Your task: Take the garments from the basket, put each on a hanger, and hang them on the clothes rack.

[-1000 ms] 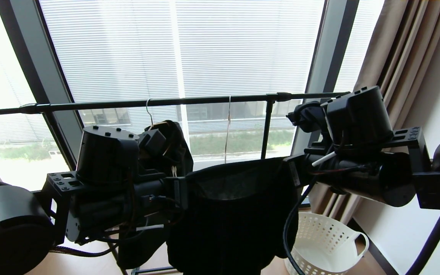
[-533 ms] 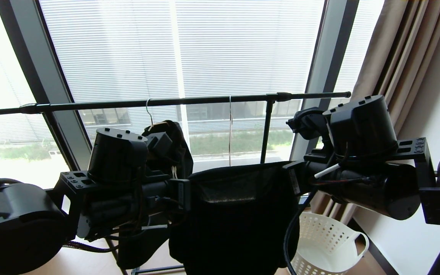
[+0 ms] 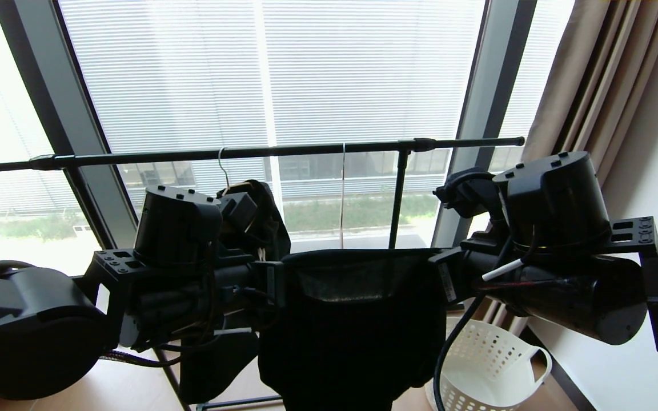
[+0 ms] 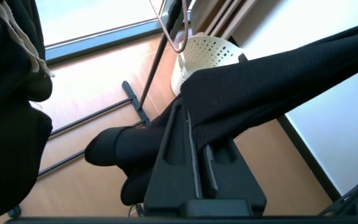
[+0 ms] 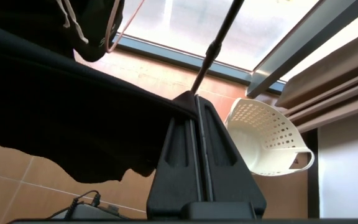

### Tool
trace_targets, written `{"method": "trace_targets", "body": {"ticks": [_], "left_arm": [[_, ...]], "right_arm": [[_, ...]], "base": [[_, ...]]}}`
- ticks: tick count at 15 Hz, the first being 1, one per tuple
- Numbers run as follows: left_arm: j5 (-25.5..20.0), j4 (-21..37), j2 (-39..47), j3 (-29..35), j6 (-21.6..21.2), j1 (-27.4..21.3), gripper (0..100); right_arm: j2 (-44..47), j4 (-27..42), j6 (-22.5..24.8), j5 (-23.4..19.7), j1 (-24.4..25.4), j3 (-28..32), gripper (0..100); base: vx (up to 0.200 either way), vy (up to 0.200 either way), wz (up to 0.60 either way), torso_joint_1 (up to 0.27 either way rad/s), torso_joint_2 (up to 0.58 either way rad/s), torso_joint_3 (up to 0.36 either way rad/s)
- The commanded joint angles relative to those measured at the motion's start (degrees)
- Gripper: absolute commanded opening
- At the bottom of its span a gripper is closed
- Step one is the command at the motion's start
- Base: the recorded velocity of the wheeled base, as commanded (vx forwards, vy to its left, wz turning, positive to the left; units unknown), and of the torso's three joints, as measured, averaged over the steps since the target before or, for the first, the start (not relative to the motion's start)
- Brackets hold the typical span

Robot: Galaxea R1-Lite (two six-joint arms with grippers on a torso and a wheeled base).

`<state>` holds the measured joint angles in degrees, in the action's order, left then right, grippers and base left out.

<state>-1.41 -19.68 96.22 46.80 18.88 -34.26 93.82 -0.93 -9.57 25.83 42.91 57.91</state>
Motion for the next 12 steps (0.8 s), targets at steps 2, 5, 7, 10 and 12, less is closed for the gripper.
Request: {"method": "trace_targets", "body": {"ticks": [2, 5, 7, 10, 12], "left_arm": [[0.0, 2.8, 0.0, 0.7, -0.4, 0.0, 0], [0.0, 7.0, 0.0, 1.5, -2.9, 0.0, 0], [0.2, 10.4, 0.2, 1.5, -6.0, 0.0, 0], [0.2, 11.9, 0.2, 2.1, -6.4, -0.4, 0], [0.3, 11.7, 0.0, 2.1, -6.2, -0.5, 0]], "right_arm": [[-0.7, 0.0, -0.1, 0.0, 0.1, -0.1, 0], [-0.7, -0.1, -0.1, 0.0, 0.2, 0.0, 0], [-0.7, -0.1, 0.0, 0.0, 0.6, 0.0, 0], [-0.7, -0.1, -0.4, -0.1, 1.6, -0.2, 0], [-0.6, -0.1, -0.4, 0.0, 1.9, -0.2, 0]], "base": [[0.0, 0.0, 0.0, 0.0, 0.0, 0.0], [0.0, 0.0, 0.0, 0.0, 0.0, 0.0], [0.0, 0.0, 0.0, 0.0, 0.0, 0.0], [0.0, 0.0, 0.0, 0.0, 0.0, 0.0], [0.0, 0.0, 0.0, 0.0, 0.0, 0.0]]}}
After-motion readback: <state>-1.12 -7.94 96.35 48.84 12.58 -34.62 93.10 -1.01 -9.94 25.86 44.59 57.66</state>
